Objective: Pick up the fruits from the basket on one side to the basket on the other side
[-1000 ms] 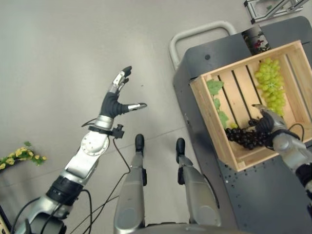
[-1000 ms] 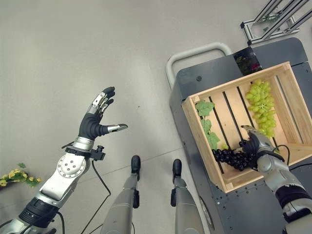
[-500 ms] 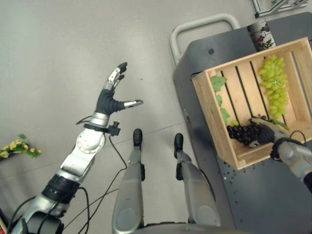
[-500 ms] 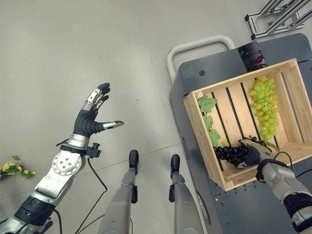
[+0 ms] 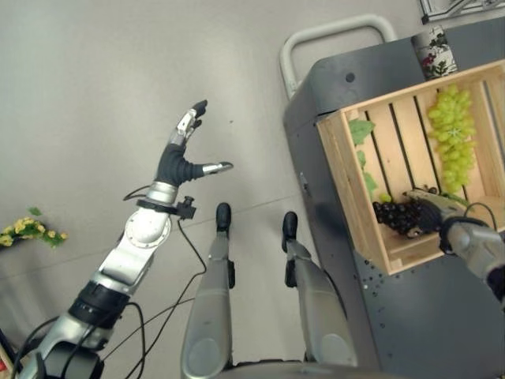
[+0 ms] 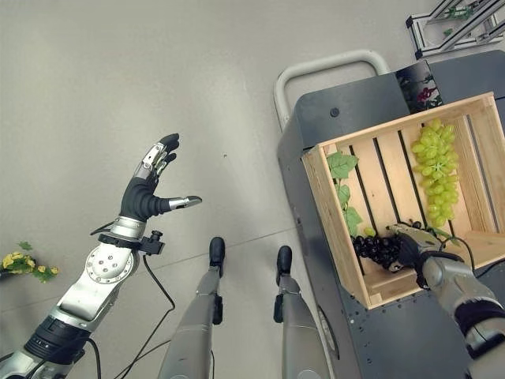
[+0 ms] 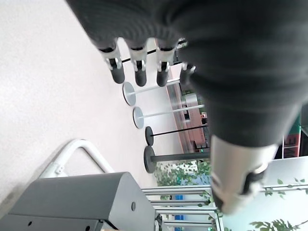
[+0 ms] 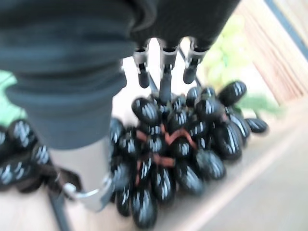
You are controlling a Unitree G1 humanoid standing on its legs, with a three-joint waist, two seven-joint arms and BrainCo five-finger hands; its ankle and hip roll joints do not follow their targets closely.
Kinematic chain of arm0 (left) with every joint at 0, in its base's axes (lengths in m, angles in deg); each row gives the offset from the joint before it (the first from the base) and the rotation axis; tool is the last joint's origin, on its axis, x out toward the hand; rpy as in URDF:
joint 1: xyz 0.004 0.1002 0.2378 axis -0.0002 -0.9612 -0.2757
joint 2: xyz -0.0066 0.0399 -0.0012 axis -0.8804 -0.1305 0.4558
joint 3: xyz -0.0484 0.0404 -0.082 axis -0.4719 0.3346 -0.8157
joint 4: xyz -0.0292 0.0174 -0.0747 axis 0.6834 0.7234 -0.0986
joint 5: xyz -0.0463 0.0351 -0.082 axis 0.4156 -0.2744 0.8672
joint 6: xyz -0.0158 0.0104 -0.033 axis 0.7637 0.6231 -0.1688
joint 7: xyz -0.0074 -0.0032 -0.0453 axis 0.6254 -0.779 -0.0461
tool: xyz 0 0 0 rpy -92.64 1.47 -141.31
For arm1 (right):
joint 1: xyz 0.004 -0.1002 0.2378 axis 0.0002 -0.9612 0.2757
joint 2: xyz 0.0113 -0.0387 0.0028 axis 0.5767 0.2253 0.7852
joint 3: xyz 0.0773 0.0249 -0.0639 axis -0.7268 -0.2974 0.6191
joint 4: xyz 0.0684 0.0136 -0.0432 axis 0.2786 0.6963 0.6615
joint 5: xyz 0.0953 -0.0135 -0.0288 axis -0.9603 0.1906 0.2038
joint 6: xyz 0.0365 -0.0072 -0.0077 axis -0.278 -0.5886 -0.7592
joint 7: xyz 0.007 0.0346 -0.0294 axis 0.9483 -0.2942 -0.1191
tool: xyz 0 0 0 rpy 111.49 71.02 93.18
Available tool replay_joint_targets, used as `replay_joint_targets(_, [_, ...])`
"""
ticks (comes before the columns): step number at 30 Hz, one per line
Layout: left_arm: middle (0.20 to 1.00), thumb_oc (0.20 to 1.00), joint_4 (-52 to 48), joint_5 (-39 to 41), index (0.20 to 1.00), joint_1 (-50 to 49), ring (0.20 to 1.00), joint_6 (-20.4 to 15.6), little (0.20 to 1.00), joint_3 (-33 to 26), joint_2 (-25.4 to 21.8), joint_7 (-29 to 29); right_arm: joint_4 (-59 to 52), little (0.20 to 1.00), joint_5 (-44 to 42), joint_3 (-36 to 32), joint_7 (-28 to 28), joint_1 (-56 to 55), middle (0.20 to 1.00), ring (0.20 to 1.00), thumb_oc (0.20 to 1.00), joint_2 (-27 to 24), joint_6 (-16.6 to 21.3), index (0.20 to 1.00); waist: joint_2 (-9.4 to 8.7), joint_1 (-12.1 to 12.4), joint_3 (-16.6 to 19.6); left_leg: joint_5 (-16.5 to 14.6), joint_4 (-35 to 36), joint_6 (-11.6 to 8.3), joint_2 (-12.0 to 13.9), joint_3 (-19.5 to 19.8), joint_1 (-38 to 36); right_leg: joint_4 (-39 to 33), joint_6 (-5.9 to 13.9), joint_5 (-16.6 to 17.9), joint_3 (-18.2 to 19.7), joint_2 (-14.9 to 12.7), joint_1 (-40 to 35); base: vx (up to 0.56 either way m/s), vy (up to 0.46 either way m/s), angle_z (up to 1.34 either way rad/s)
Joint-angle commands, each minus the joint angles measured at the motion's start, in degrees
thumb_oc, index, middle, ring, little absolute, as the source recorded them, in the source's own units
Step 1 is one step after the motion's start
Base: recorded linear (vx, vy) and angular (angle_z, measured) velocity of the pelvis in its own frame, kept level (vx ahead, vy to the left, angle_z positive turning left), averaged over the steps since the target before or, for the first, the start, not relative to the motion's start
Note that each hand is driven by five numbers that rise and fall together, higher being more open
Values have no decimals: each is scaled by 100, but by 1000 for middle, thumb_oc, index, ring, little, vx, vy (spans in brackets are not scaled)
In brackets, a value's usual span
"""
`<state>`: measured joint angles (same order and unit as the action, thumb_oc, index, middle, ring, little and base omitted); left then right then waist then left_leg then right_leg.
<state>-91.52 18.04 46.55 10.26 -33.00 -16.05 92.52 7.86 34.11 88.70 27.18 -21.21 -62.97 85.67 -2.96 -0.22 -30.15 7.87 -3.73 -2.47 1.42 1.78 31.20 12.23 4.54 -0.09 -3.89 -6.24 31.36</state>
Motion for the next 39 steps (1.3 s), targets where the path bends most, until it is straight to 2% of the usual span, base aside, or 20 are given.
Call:
replay_joint_targets(1, [1000,1000,-332,-85,1000,170,1000,-231,1000,-108,166,150,797,1000,350,470,-66,90,1000,1000,1000,55,-476,1000,243,9,36,-545,-766,-88,77,-116,255,-148,351,320,-134,-196,169,-9,14,3])
replay_joint_targets(7, [1000,1000,-409,-79,1000,185,1000,-211,1000,-117,191,196,1383,1000,577,586,-193,385,1000,1000,1000,232,-669,1000,411,55,36,-533,-766,-69,24,-123,387,-87,351,322,-104,-222,358,-4,22,4])
replay_joint_targets(12, [1000,1000,-491,-62,1000,158,1000,-199,1000,-179,207,239,1776,1000,831,718,-134,594,1000,1000,1000,191,-786,1000,520,87,36,-556,-833,-61,-18,-113,532,40,341,276,-108,-245,524,-3,13,3])
replay_joint_targets(18, [1000,1000,-574,-82,1000,123,1000,-185,1000,-308,200,299,1668,1000,855,931,59,790,1000,1000,1000,162,-744,1000,521,68,36,-579,-912,-59,-43,-113,642,106,344,268,-114,-283,625,-4,9,5])
replay_joint_targets(28, [1000,1000,-566,-100,1000,43,1000,-174,1000,-388,178,297,417,1000,1175,1595,812,794,1000,1000,1000,-159,-480,1000,358,3,36,-617,-869,-66,-20,-132,612,37,359,267,-88,-284,595,0,0,0])
replay_joint_targets(32, [1000,1000,-587,-104,1000,-119,1000,-153,1000,-518,93,235,-1177,1000,931,1638,1350,539,1000,1000,1000,-664,-195,1000,267,-49,36,-621,-853,-66,-1,-158,617,27,362,267,-90,-279,621,6,-6,-2])
replay_joint_targets(35, [1000,1000,-644,-91,1000,-181,1000,-152,1000,-572,-23,112,-2349,1000,342,1487,1793,381,1000,1000,1000,-1209,-54,1000,202,-89,36,-569,-837,-70,18,-161,632,9,369,302,-95,-293,613,17,-10,-1])
replay_joint_targets(37, [1000,1000,-669,-45,1000,-202,1000,-169,1000,-554,-64,7,-2518,1000,84,1363,1864,180,1000,1000,1000,-1494,8,1000,165,-101,36,-574,-829,-79,24,-165,559,-11,378,300,-106,-291,535,0,0,0])
replay_joint_targets(39, [1000,1000,-682,-12,1000,-206,1000,-182,1000,-527,-68,-46,-2478,1000,-124,1191,1767,-32,1000,1000,1000,-1560,22,1000,135,-122,36,-636,-849,-90,45,-161,405,9,387,250,-121,-281,385,20,-2,0])
